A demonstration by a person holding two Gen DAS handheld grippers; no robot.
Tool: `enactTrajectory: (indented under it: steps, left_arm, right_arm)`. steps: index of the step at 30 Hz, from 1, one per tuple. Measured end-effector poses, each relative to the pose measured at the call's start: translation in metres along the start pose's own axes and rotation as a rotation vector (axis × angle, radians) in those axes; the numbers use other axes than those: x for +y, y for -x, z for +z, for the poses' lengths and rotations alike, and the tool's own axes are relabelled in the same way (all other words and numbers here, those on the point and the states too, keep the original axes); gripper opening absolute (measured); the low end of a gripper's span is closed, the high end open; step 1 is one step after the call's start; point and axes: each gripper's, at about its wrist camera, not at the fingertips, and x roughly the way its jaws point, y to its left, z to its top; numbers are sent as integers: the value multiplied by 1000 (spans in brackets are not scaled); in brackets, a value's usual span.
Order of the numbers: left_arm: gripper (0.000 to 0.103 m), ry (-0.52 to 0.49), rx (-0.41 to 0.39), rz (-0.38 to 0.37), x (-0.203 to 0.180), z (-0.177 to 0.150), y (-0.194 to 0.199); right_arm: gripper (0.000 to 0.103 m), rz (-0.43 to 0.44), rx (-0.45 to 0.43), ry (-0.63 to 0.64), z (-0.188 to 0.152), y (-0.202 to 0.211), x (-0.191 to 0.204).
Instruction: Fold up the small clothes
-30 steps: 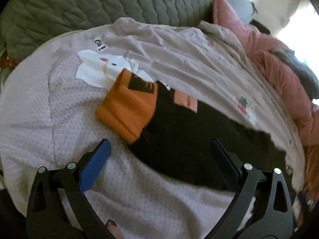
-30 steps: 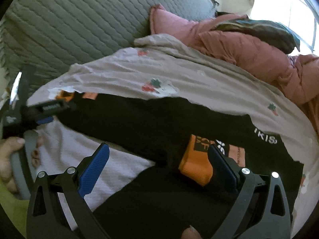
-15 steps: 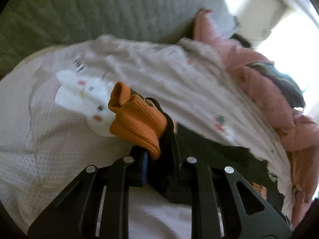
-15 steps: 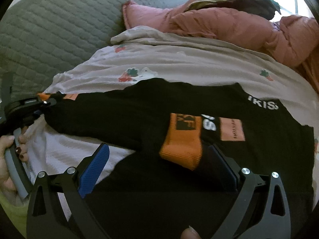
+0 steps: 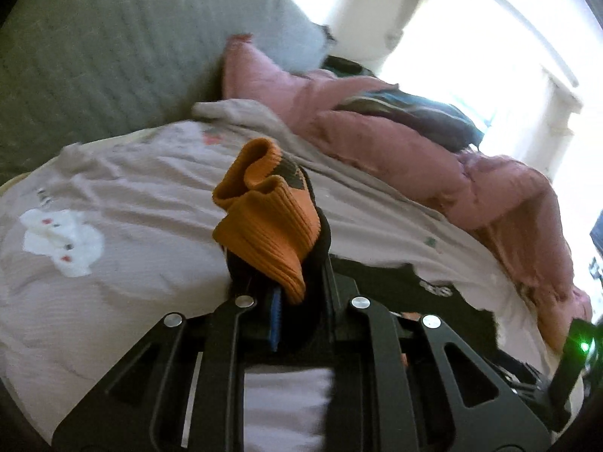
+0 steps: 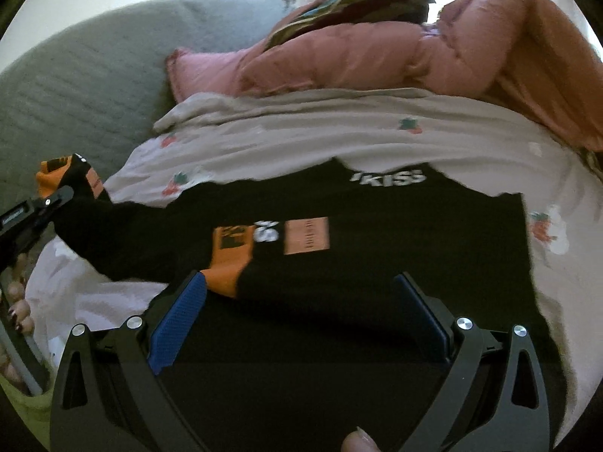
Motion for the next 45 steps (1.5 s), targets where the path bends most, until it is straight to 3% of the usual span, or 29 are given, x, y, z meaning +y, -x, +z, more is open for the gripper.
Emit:
enactTrajectory:
  steps: [14,25,26,28,31,33,36,41,45]
  left_arm:
    - [9,-171,108,-142,-107,-25,-37]
    - [11,-247,252,-224,-146,-63,-77]
    - [14,-245,273,-237,-147,-67,-81]
    - [40,-240,302,-280,-147,-72,-84]
    - [56,-247,320,-329,-148,-76,-81]
    - [61,-238,315,-345,-146,-74,-78]
    - [63,-238,278,-306,-138,-68,-75]
    - [68,-258,204,-160,-121,-57,-77]
    - [73,-257,159,-83,-106,-47,-78]
  right_arm:
    - [98,-89,-53,-132,-7,33,-77]
    - [98,-155,-68,-202,-13,46,-116]
    - [98,-159,-69,-206,-14,47,-118]
    - [98,-162,-67,-210,-14,47,-120]
    - [98,-162,-58,-209,-15,43,-119]
    - [98,-159,-49,-205,-15,41,-117]
    - [98,-139,-30,-187,-16,35,-107]
    - [98,-90,3,-150,-15,20,-85]
    - [98,-22,76,-116,-12,-5,-63]
